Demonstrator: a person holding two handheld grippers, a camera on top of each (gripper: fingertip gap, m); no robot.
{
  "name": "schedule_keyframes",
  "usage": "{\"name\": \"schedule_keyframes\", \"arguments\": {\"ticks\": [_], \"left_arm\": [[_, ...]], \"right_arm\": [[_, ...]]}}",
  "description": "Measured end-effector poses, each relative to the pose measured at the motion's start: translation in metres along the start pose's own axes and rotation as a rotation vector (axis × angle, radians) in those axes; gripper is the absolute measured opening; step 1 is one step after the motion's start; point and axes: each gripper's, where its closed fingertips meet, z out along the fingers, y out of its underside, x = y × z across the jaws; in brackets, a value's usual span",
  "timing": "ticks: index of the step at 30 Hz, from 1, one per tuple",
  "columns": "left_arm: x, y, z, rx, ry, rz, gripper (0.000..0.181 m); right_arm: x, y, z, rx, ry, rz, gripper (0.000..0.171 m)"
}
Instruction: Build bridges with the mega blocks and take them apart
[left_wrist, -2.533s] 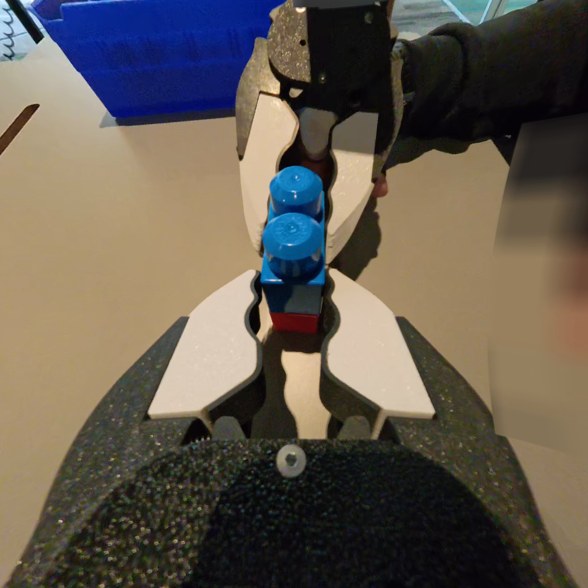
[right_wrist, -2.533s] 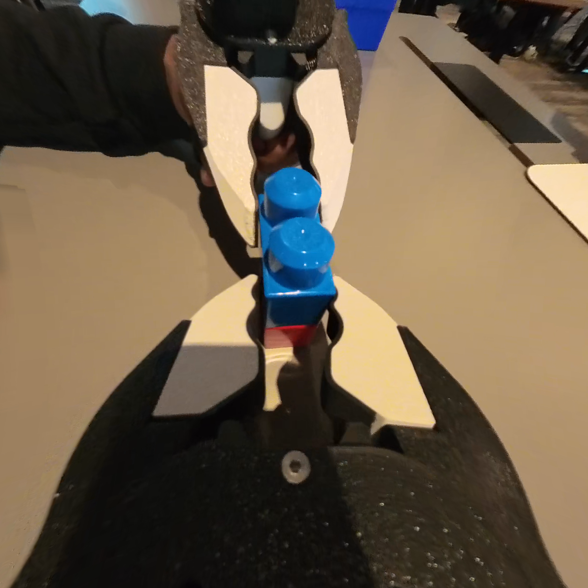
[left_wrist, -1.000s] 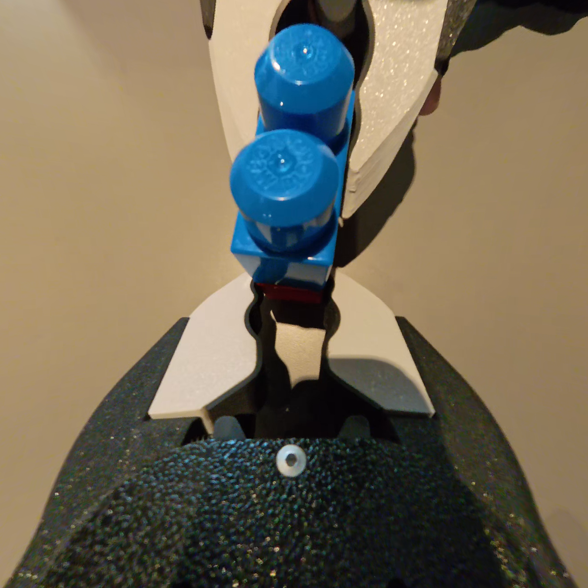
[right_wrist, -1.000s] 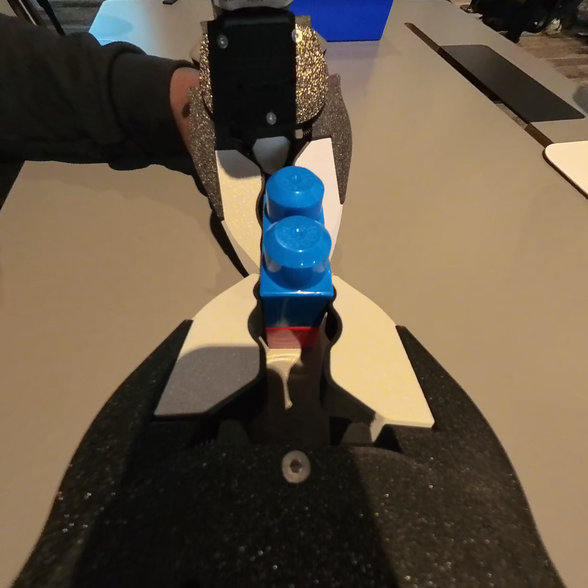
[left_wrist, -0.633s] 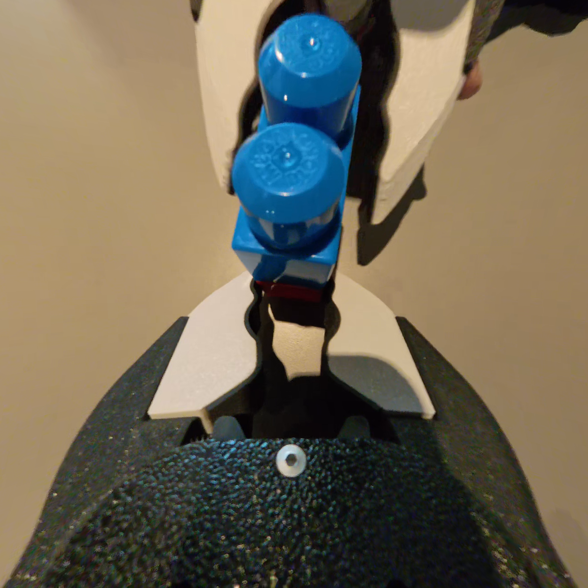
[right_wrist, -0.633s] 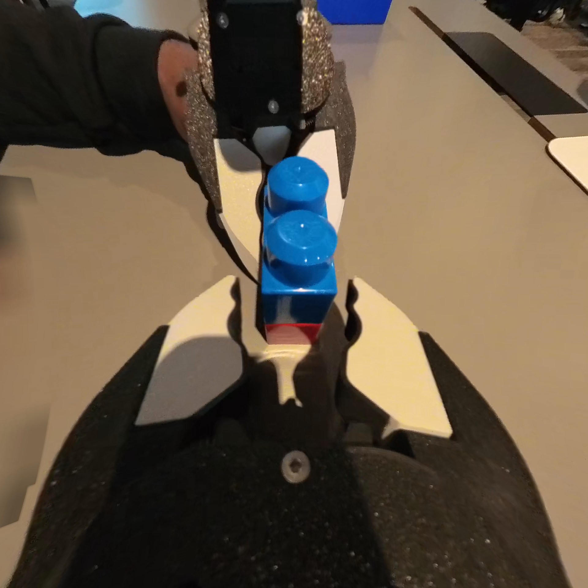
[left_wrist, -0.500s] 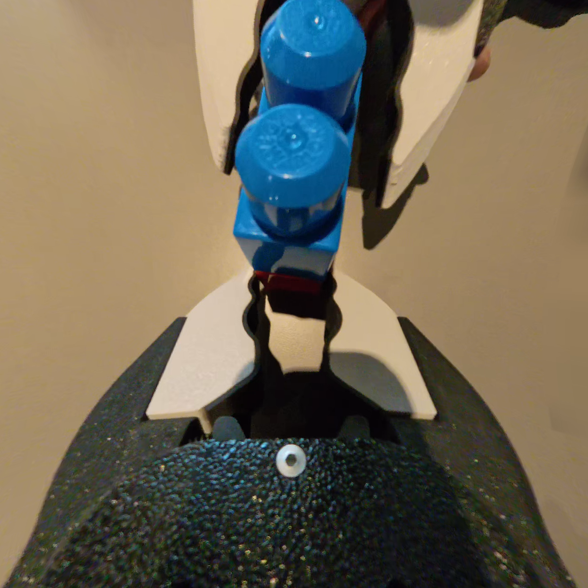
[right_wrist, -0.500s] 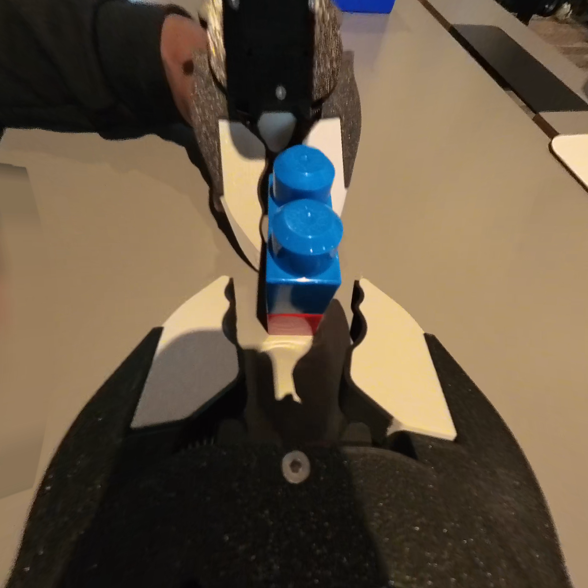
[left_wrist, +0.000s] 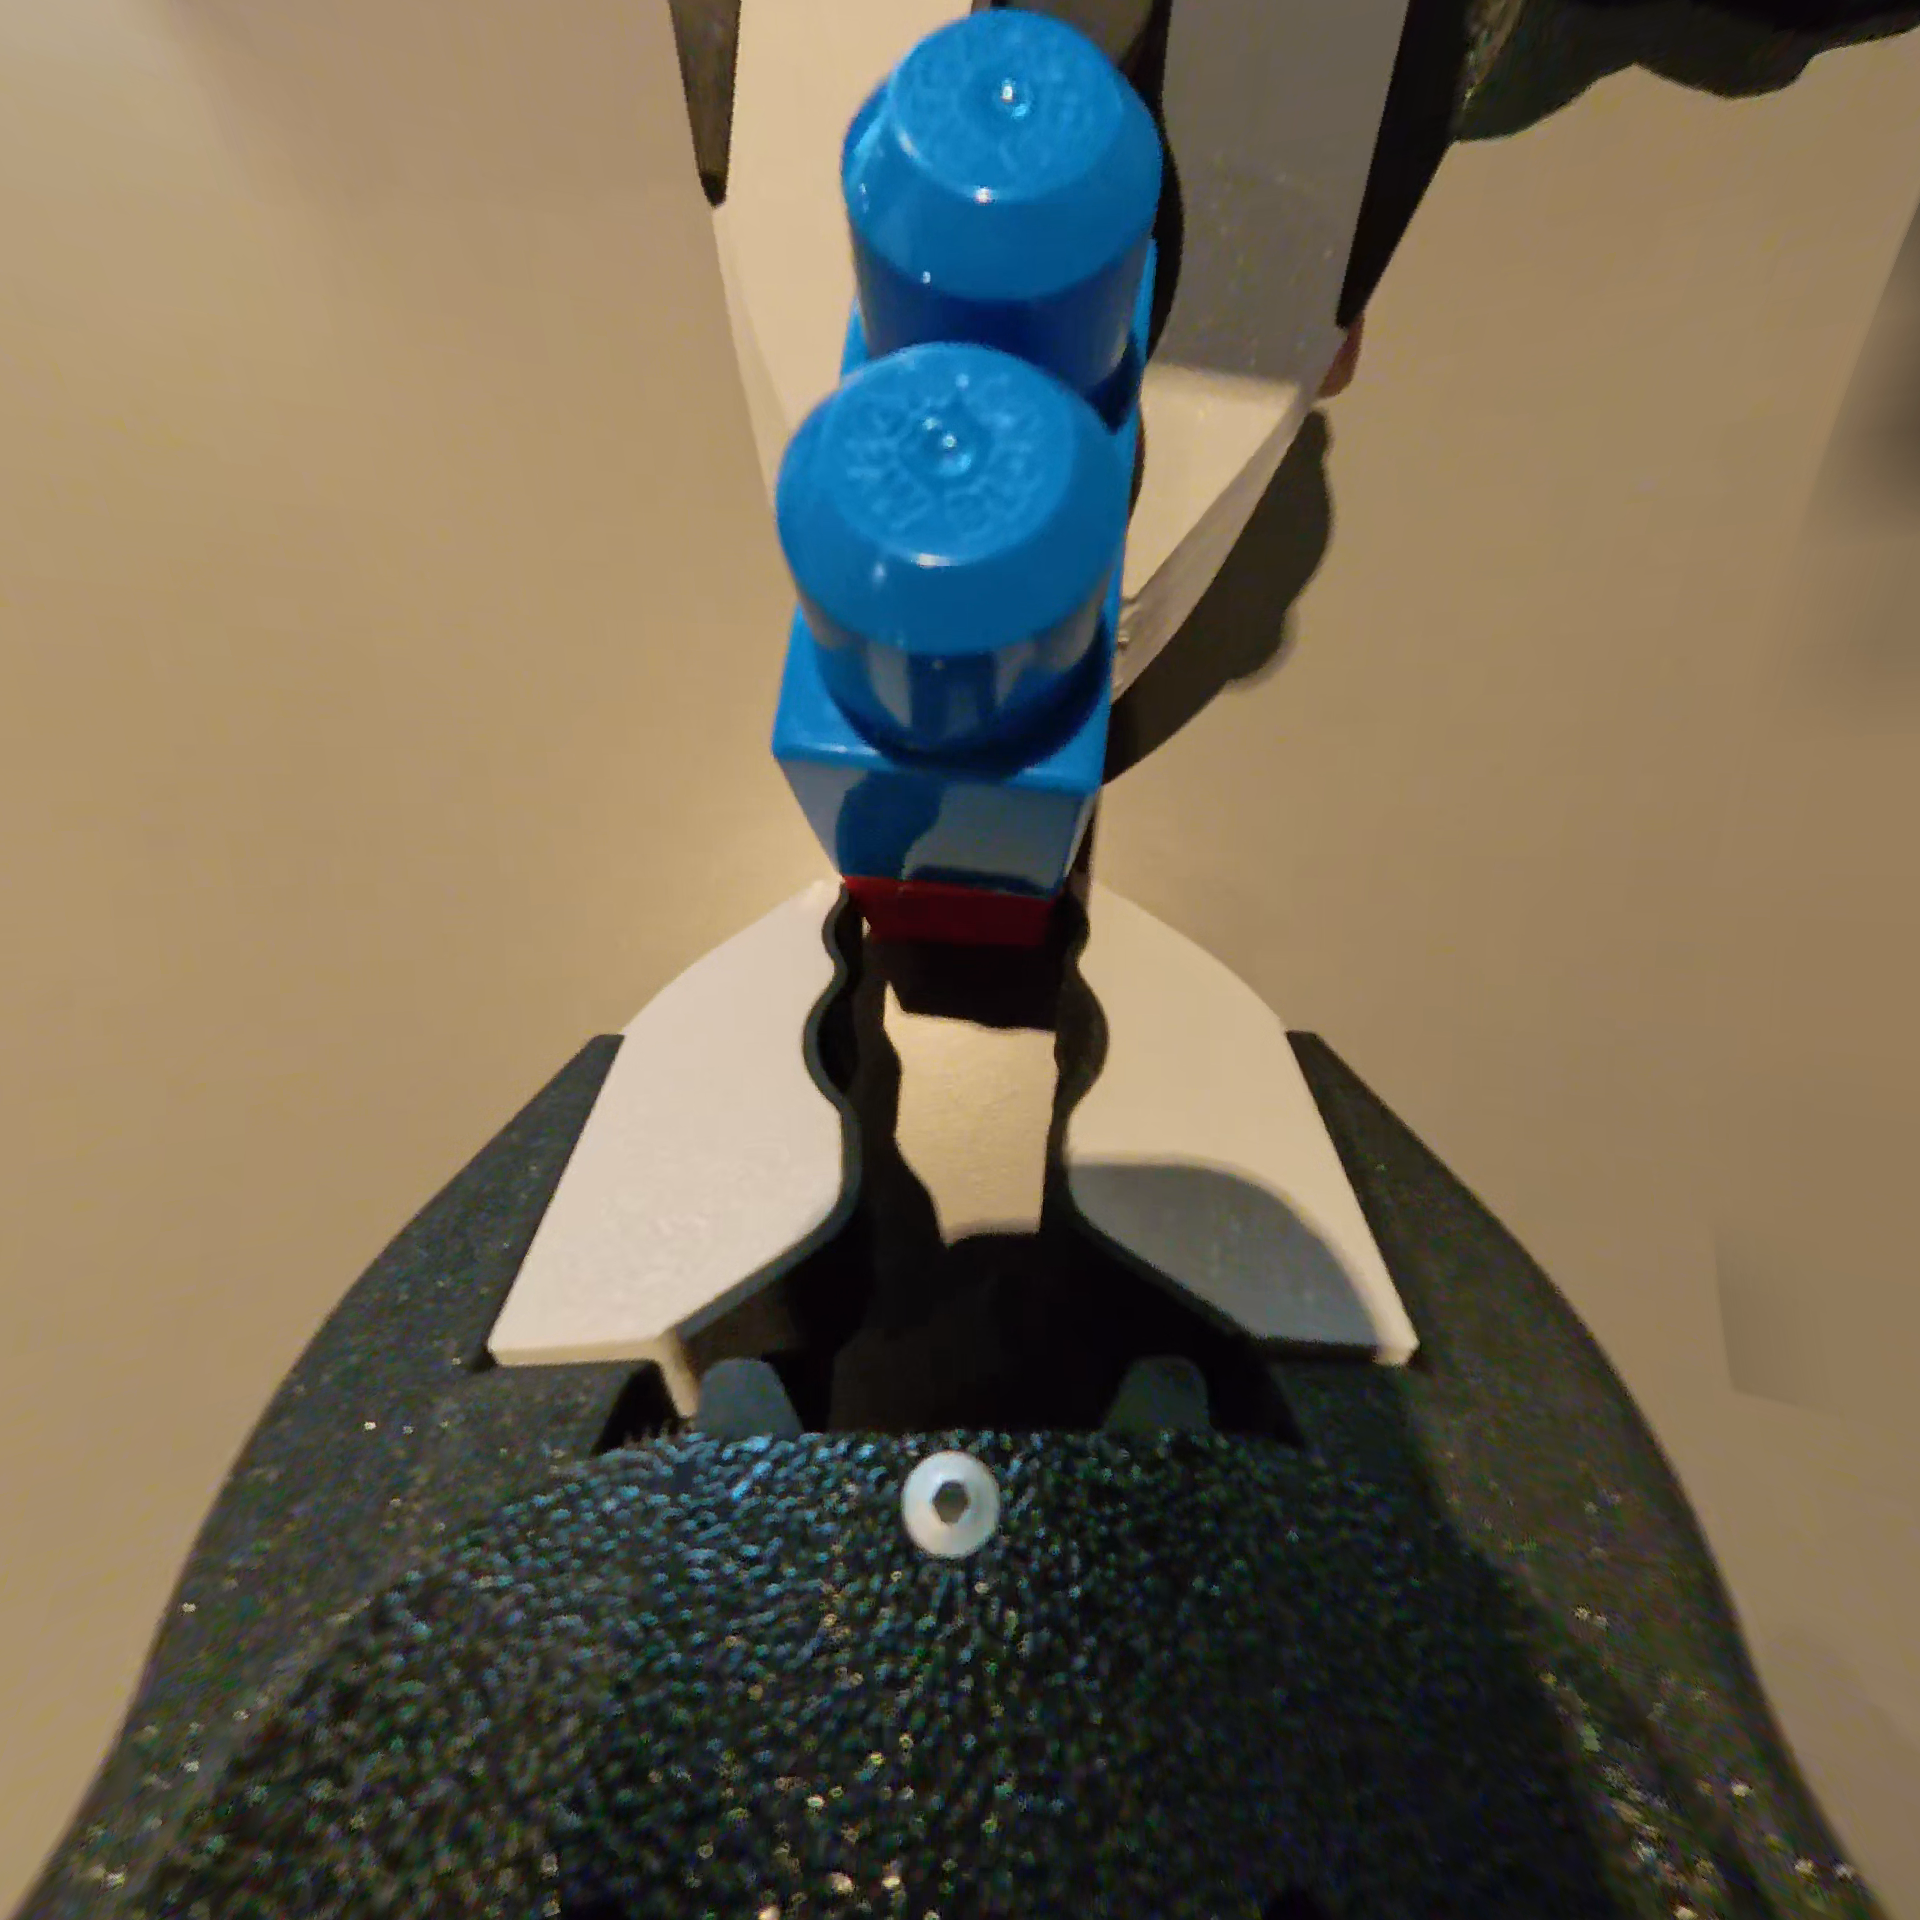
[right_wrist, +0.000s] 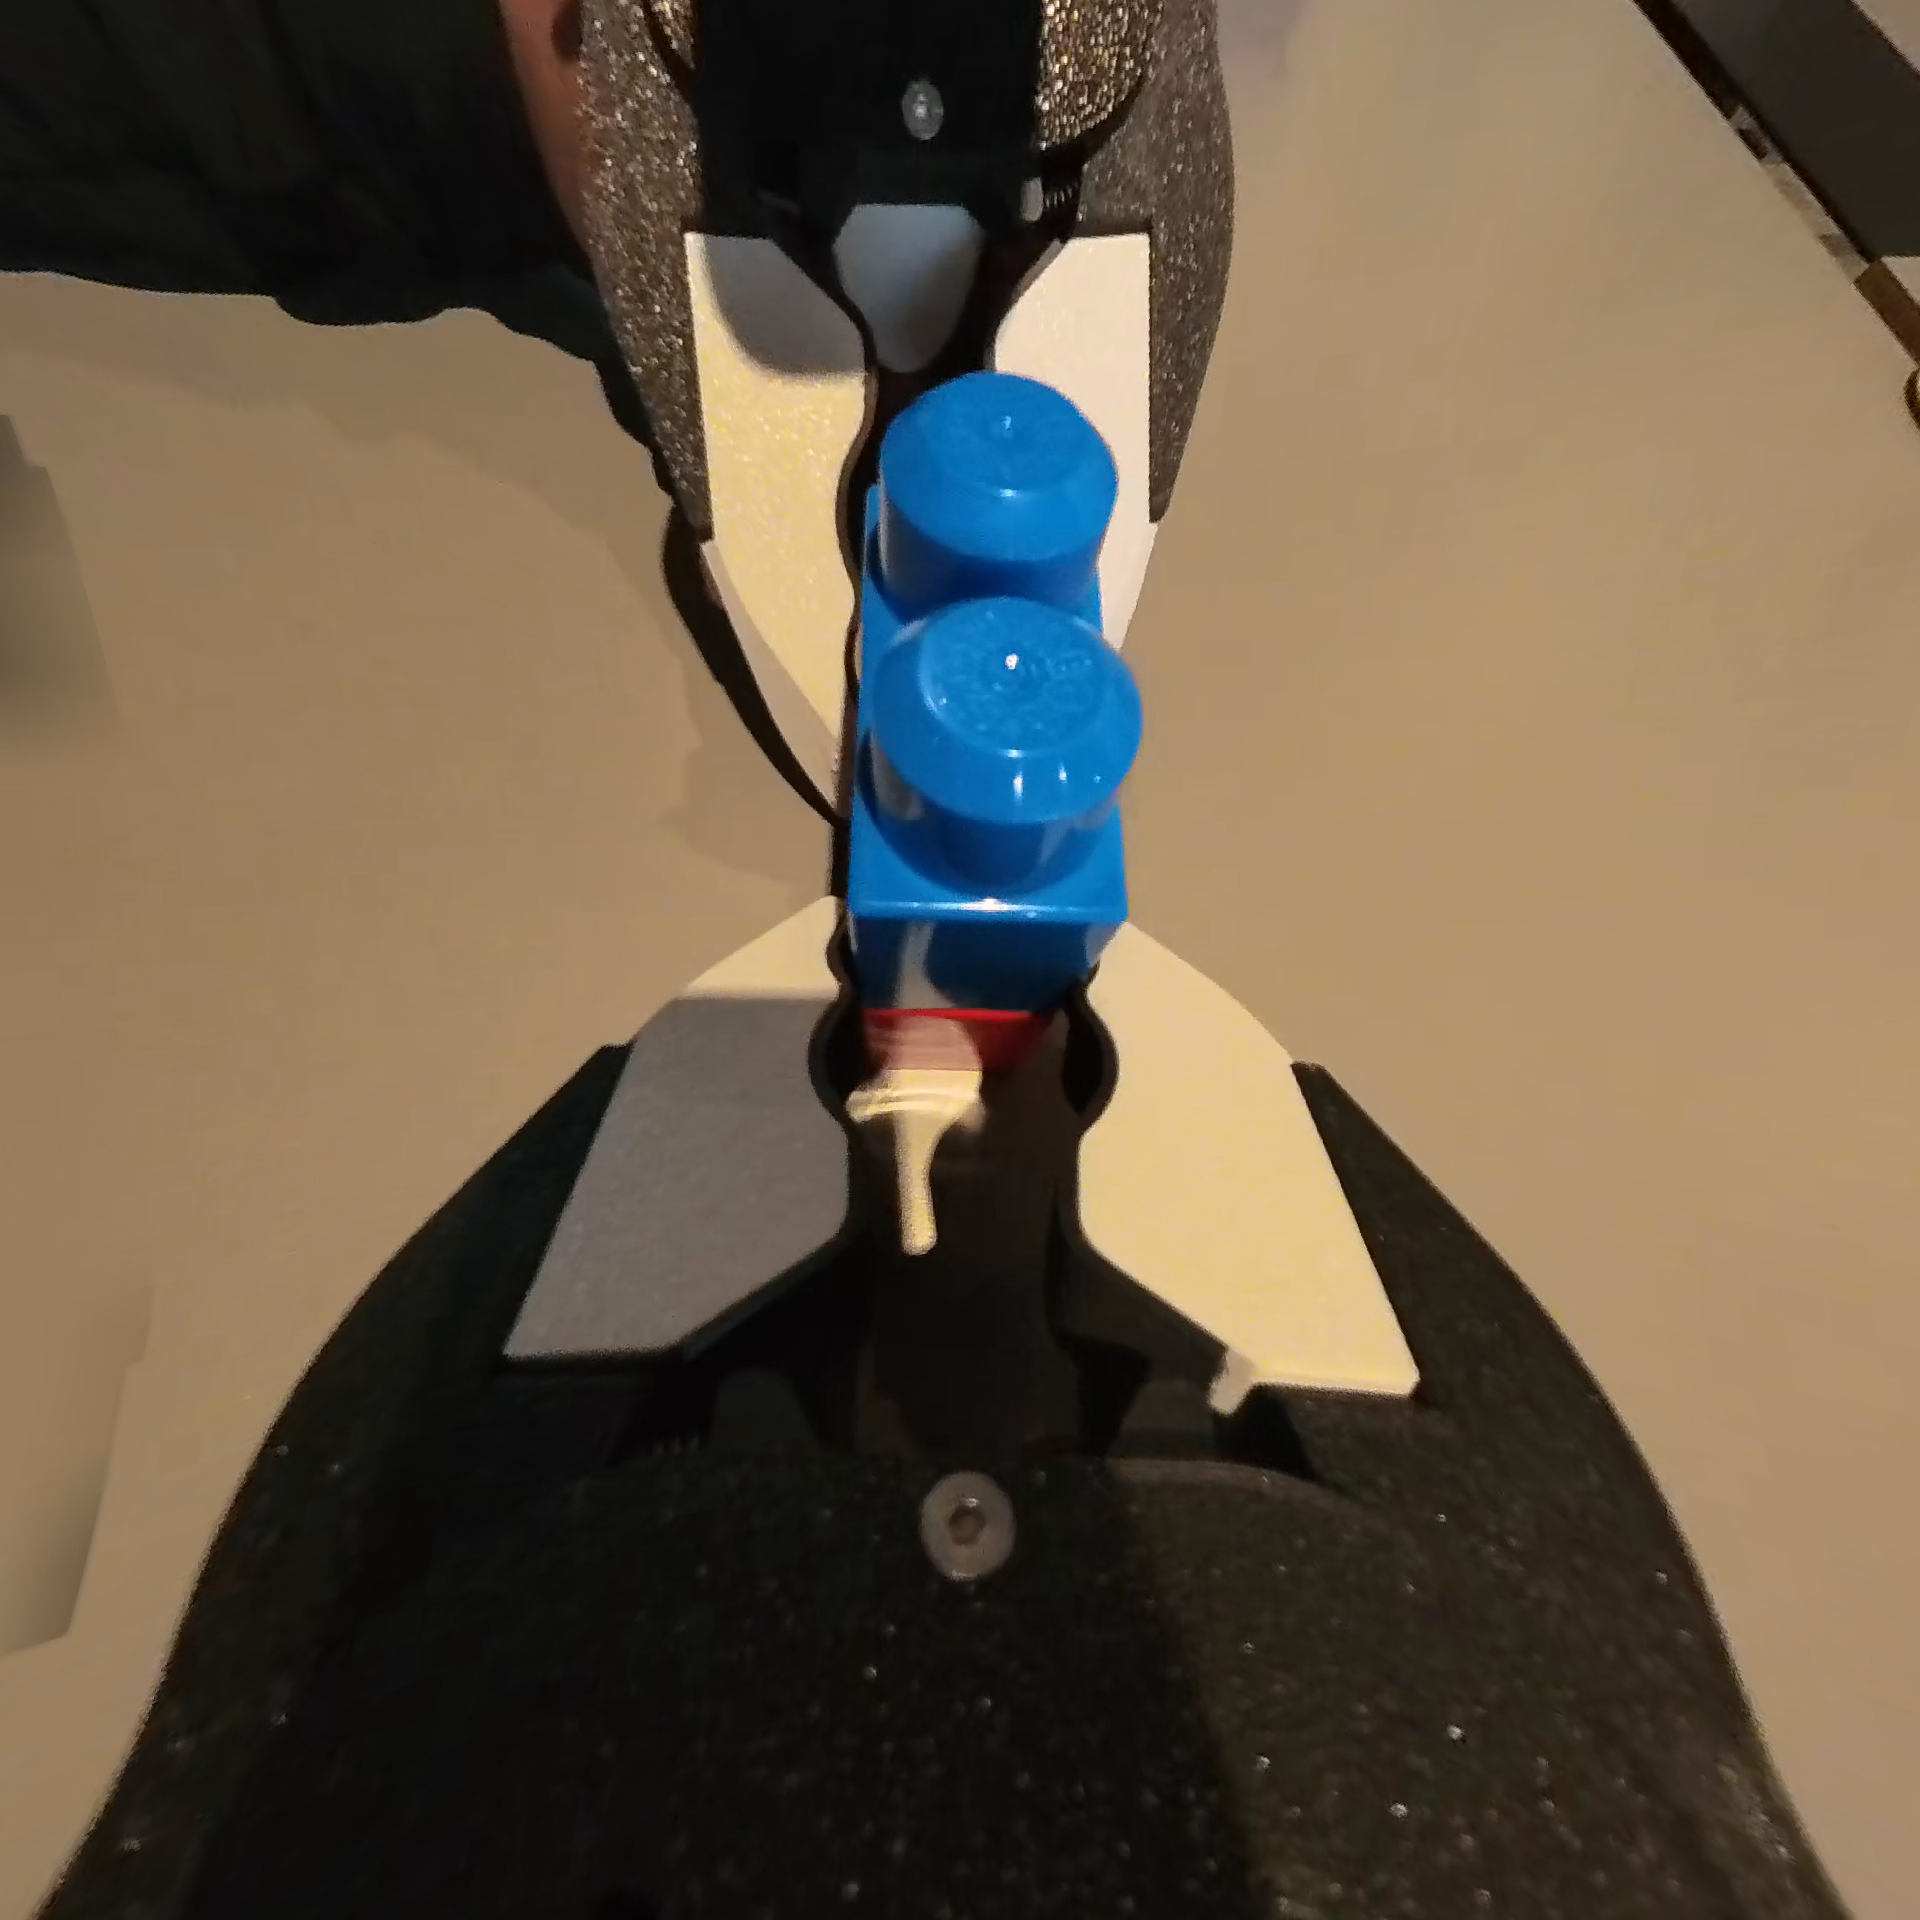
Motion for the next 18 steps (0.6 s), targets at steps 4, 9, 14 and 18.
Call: {"name": "schedule_keyframes", "arguments": {"ticks": [4, 9, 14, 18], "left_arm": [[-0.0001, 0.0001, 0.0001, 0.003, 0.003, 0.000, 0.034], [0.0016, 0.0003, -0.0002, 0.005, 0.019, 0.010, 0.035], [0.0014, 0.0004, -0.0002, -0.004, 0.012, 0.010, 0.034], [0.0013, 0.0002, -0.0001, -0.002, 0.012, 0.007, 0.034]], "right_arm": [[-0.0002, -0.0002, 0.0001, 0.002, -0.007, 0.002, 0.036], [-0.0018, -0.0006, 0.0004, 0.006, -0.023, -0.007, 0.036], [-0.0015, -0.0003, 0.0005, 0.003, -0.023, 0.003, 0.036], [-0.0013, -0.0002, 0.0006, 0.002, -0.020, 0.006, 0.036]]}}
